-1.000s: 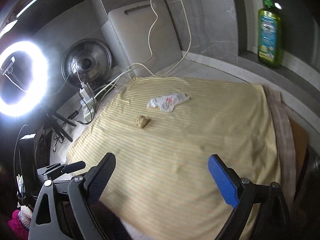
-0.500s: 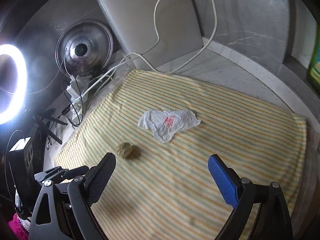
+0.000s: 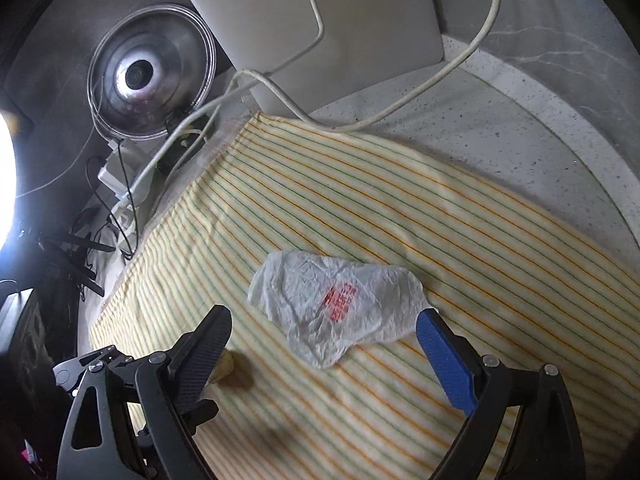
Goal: Collect trash
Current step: 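Grasp the brown shell with the left tool while the right tool grasps the white plastic bag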
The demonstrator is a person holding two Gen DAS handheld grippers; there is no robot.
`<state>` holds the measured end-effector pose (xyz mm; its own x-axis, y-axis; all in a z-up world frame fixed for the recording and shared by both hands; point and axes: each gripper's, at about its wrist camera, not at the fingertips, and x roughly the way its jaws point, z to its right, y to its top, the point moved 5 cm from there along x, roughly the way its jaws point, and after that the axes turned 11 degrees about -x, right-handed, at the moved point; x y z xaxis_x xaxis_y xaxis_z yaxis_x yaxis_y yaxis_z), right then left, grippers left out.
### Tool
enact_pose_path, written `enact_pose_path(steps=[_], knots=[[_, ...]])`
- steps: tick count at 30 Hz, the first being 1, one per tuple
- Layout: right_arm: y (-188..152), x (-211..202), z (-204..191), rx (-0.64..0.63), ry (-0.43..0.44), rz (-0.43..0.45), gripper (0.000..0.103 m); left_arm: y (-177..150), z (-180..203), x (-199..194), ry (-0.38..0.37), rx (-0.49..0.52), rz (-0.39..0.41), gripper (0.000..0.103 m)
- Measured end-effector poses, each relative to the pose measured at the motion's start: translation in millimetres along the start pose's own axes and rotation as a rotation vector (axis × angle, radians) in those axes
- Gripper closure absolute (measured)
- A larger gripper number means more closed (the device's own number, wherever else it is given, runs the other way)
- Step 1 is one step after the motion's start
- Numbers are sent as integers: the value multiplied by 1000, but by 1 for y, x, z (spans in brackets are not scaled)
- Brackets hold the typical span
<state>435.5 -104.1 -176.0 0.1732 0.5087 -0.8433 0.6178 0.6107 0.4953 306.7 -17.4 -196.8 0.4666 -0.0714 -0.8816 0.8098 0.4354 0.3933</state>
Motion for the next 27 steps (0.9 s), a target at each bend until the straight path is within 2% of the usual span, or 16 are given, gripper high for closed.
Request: enact_pose_path(steps=[5,8,10,12,15,17,19,21,22,23,24,26,27], knots=[[1,17,5,15,4,-39,8,4,1,10,2,5,-6,55],[2,23,3,1,-14,-52,8,6,1,14,-1,2,-10,67],[4,26,2,-2,-19,-57,8,8,1,16,-5,-1,-7,67],[6,29,1,-11,-32,-62,9,10,0,17,-15,-6,-7,75],[8,32,-2,-26,-58,-71,17,12,0,19,-18,-8,-5,76],[9,33,-3,-35,-69,-75,28,12,1,20,-21,-9,-4,76],[9,33,-4,-45,-85,-78,38,13,0,21,-21,-10,-3,81],[9,32,-4,-51,-87,-75,52,13,-2,20,-24,-14,-4,83],[9,31,-4,-51,-82,-72,65,13,-2,20,-26,-17,-4,83],[9,30,-4,-48,-75,-71,73,13,-2,19,-27,-19,-4,83],[8,30,-4,-46,-71,-69,75,12,-2,18,-27,-18,-3,83],[8,28,-4,-39,-57,-63,92,10,-2,16,-28,-13,-3,83],[7,27,-4,-31,-43,-61,95,8,-2,14,-28,-11,-1,83]])
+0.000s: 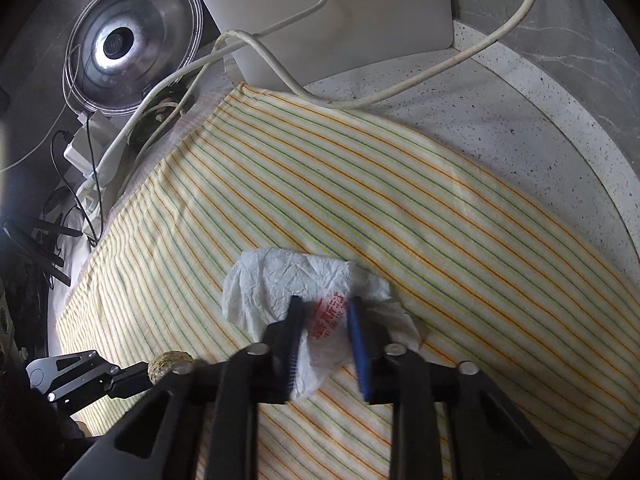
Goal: Collect trash
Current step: 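Grasp the brown shell with the left tool while the right tool grasps the white plastic bag, then lift the shell and bag and carry both down over the blue basket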
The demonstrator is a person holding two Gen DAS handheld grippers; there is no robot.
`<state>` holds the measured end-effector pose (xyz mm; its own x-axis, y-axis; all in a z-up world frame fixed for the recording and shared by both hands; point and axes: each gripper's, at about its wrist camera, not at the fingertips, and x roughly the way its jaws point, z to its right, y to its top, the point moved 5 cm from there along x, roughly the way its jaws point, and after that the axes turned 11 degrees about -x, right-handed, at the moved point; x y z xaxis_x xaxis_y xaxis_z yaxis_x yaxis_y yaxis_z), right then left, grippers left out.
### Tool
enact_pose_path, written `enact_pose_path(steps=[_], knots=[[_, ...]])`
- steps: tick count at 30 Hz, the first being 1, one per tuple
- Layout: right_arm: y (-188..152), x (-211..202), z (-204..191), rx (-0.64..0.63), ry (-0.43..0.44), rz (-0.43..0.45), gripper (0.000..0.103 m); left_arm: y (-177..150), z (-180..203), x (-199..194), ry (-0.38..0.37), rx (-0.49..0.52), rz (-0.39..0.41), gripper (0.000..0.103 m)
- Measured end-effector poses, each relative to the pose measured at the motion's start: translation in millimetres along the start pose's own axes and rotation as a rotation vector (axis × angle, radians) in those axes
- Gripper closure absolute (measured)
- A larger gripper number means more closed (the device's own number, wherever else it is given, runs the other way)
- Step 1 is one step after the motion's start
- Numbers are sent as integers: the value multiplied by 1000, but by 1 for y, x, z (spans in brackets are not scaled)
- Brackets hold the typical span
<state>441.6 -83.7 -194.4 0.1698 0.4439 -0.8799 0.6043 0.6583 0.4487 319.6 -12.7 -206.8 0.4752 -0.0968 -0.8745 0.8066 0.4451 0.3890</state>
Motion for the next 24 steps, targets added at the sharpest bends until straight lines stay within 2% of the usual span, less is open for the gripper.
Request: enact_pose_path(steps=[5,16,24], knots=[[-5,-13,-1,31,21,37,100,-4,-4,-11,0,-5,17,83],[-25,-51,-22,52,15,100,101,-17,-11,-50,-16,-9,59,83],[-48,-87,-47,88,7,146,101,-41,-14,-80,-33,36,73,83]])
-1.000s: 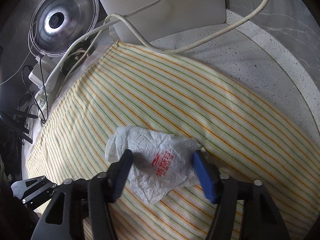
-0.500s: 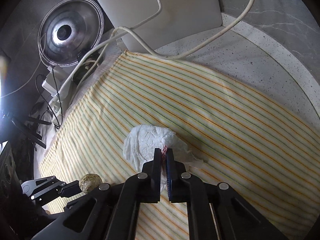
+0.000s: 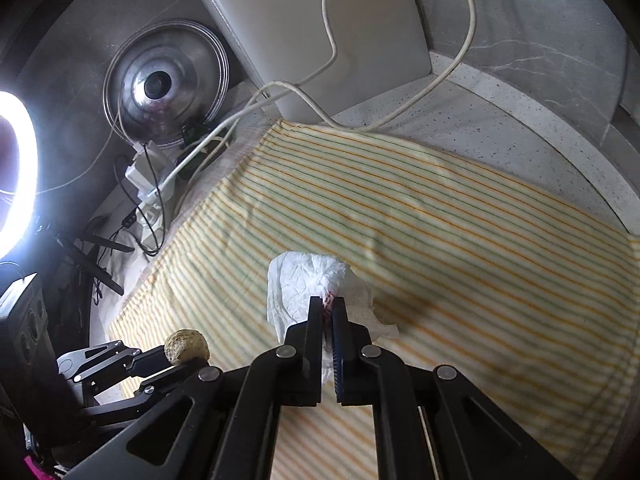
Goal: Collect trash
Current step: 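Lift the shell and bag and carry both down over the blue basket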
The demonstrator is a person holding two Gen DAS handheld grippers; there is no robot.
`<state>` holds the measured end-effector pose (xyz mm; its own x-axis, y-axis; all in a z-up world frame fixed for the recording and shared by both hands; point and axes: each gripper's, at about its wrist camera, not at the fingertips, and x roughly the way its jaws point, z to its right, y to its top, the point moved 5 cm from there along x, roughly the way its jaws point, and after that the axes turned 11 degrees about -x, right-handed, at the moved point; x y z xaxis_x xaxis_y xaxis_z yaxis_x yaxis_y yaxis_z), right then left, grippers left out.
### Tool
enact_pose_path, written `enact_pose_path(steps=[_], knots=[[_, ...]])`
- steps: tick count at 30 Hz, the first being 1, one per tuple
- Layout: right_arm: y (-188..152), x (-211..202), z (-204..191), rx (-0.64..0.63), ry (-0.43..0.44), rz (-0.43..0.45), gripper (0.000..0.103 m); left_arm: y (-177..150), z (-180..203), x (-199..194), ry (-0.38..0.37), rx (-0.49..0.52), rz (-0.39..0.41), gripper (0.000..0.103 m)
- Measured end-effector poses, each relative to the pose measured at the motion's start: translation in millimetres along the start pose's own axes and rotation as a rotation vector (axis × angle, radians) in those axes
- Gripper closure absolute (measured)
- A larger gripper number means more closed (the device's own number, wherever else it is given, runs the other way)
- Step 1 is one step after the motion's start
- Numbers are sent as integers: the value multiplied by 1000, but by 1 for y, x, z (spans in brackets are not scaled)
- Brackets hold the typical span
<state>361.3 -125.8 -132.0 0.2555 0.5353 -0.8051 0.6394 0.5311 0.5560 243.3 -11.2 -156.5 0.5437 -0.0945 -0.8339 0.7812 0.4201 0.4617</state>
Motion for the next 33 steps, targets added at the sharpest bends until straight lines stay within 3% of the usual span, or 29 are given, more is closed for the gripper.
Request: enact_pose_path(steps=[14,25,33], knots=[[-56,-52,-52,84,-45,62,102,-48,-24,-58,-38,75,26,83],[-121,-82,-126,141,-75,105,102,-108,-80,-105,-68,108,21,83],[-165,-92,-175,172,-87,113,101,-152,-105,-115,-80,129,-24,83]])
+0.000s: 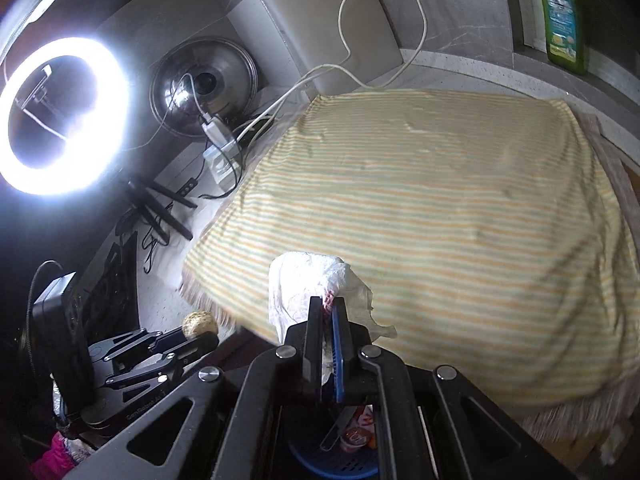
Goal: Collect trash
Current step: 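Lift the shell and bag and carry both down over the blue basket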
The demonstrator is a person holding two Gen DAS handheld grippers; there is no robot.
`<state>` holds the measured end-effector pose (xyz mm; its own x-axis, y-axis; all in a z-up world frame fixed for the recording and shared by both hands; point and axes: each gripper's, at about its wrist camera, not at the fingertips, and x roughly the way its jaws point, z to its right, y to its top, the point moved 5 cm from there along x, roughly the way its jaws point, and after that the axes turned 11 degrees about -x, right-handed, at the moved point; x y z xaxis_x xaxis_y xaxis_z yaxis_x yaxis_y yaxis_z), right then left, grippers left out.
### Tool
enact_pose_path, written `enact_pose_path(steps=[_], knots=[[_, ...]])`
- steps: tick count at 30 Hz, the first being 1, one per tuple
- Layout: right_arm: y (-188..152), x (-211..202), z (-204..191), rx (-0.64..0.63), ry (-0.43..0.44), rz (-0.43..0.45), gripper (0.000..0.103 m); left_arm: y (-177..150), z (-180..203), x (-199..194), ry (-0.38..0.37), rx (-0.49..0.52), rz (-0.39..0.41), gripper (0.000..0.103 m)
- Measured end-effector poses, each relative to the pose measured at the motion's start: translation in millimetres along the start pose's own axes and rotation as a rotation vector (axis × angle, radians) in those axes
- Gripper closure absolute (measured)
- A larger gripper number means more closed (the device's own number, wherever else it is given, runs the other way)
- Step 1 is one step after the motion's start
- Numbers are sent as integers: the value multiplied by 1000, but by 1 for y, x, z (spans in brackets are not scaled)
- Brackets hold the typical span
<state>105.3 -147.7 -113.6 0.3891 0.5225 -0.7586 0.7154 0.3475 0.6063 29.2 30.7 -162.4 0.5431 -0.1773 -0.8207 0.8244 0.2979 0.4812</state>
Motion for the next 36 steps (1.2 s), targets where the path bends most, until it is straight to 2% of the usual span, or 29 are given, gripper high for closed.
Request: enact_pose_path(steps=[10,17,28,36], knots=[[-66,-13,-21,32,0,-34,101,-54,2,1,-3,1,-56,83],[-112,-10,-24,26,15,-83,101,-92,3,7,23,-17,-86,83],[-189,25,-25,2,14,-199,102,-145,-5,41,53,-42,-153,83],[-226,58,-27,-4,0,-251,101,-171,-14,74,62,-50,-193,83]])
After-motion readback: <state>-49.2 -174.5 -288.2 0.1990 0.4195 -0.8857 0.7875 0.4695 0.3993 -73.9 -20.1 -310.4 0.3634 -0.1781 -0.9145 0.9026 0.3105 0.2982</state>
